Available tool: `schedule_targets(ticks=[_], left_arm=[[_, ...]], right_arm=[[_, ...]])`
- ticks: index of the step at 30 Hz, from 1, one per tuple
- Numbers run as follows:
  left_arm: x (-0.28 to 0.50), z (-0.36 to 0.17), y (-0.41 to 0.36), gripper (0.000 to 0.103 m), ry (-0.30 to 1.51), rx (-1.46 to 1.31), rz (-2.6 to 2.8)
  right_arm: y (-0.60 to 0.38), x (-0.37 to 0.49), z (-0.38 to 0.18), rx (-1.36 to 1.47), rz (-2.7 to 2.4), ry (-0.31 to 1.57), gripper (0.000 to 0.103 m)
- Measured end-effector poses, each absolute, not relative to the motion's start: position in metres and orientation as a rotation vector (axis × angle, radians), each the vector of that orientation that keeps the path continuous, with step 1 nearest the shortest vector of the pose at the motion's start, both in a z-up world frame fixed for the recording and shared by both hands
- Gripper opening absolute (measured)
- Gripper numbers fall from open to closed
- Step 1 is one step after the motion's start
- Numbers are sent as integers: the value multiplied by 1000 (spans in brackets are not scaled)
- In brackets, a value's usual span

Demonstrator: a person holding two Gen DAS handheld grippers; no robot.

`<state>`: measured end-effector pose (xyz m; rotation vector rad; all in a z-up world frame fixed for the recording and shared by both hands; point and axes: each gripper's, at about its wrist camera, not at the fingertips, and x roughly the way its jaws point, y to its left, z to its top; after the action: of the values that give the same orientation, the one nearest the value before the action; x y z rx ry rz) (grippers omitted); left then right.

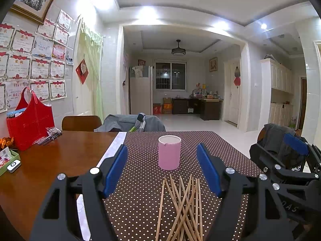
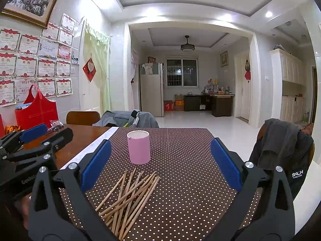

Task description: Organize utensils

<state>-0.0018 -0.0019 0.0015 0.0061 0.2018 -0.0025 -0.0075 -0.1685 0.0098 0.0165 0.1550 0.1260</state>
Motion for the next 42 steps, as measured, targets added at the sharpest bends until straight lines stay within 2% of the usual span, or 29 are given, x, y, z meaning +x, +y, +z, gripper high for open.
schedule_targets(ticks=[42], left_arm=[[6, -8, 4, 70, 217, 3, 1]], right_arm=[[-167, -4, 8, 24, 126, 171, 97]])
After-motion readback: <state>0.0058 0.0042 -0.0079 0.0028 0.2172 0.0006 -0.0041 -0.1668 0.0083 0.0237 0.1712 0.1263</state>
